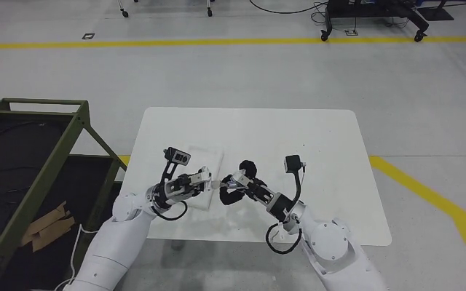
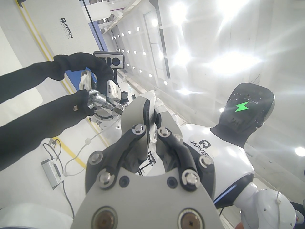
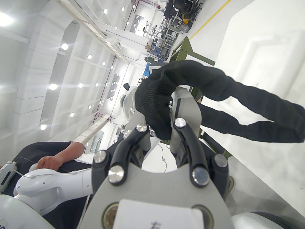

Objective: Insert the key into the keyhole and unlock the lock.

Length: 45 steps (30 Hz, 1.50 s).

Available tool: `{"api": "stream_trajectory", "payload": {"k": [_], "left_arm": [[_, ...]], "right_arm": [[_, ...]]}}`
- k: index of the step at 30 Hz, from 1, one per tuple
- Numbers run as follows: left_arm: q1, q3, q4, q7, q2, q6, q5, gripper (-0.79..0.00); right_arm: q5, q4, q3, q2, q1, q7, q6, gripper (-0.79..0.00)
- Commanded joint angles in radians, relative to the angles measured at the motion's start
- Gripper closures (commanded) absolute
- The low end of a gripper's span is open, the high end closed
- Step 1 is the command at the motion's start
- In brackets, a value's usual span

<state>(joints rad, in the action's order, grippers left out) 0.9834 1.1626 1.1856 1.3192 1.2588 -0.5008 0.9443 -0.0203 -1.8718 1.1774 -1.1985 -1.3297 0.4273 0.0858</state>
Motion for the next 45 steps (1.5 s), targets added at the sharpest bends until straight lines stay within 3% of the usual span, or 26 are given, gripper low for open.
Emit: {"api": "stream_trajectory", "payload": {"k": [1,8,17,21,25,28,31,34,35,36,45], "left_arm": [[0.010,0.018,0.009,0.002,-0.002,0.002,0.018,-0.785],[0.065,0.111,0.112,-0.023,-0.012,-0.023,0.038,-0.785],[0.065,0.112,0.123,-0.027,-0.014,-0.016,0.023,-0.785],[0.070,0.199,0.212,-0.073,-0.044,-0.028,-0.289,-0.785],[0.111,0.268,0.354,-0.181,-0.074,0.073,-0.689,-0.785],[0.161,0.267,0.470,-0.285,-0.080,0.065,-0.886,-0.785],[0.181,0.227,0.504,-0.349,-0.078,0.065,-0.983,-0.785],[0.177,0.185,0.514,-0.393,-0.075,0.040,-1.026,-0.643],[0.172,0.179,0.511,-0.405,-0.075,0.036,-1.029,-0.474],[0.167,0.175,0.508,-0.412,-0.075,0.036,-1.031,-0.372],[0.133,0.151,0.473,-0.387,-0.080,0.072,-0.996,-0.105]], "right_arm": [[-0.008,0.002,0.003,-0.001,0.001,-0.009,-0.012,0.000],[-0.021,0.005,0.008,-0.005,0.004,-0.038,-0.053,0.000],[0.001,0.002,0.013,-0.005,0.001,-0.059,-0.058,0.000],[0.068,-0.011,0.014,-0.005,-0.014,-0.101,-0.070,0.000],[0.129,-0.022,0.011,-0.005,-0.024,-0.129,-0.077,0.000],[0.143,-0.025,0.003,-0.006,-0.030,-0.137,-0.086,0.000],[0.155,-0.018,-0.004,-0.008,-0.028,-0.134,-0.102,0.000],[0.166,-0.014,-0.014,-0.010,-0.023,-0.129,-0.109,0.000],[0.170,-0.013,-0.016,-0.011,-0.022,-0.128,-0.111,0.000],[0.171,-0.013,-0.017,-0.011,-0.021,-0.128,-0.113,0.000],[0.172,-0.011,-0.017,-0.015,-0.014,-0.122,-0.124,0.000]]}}
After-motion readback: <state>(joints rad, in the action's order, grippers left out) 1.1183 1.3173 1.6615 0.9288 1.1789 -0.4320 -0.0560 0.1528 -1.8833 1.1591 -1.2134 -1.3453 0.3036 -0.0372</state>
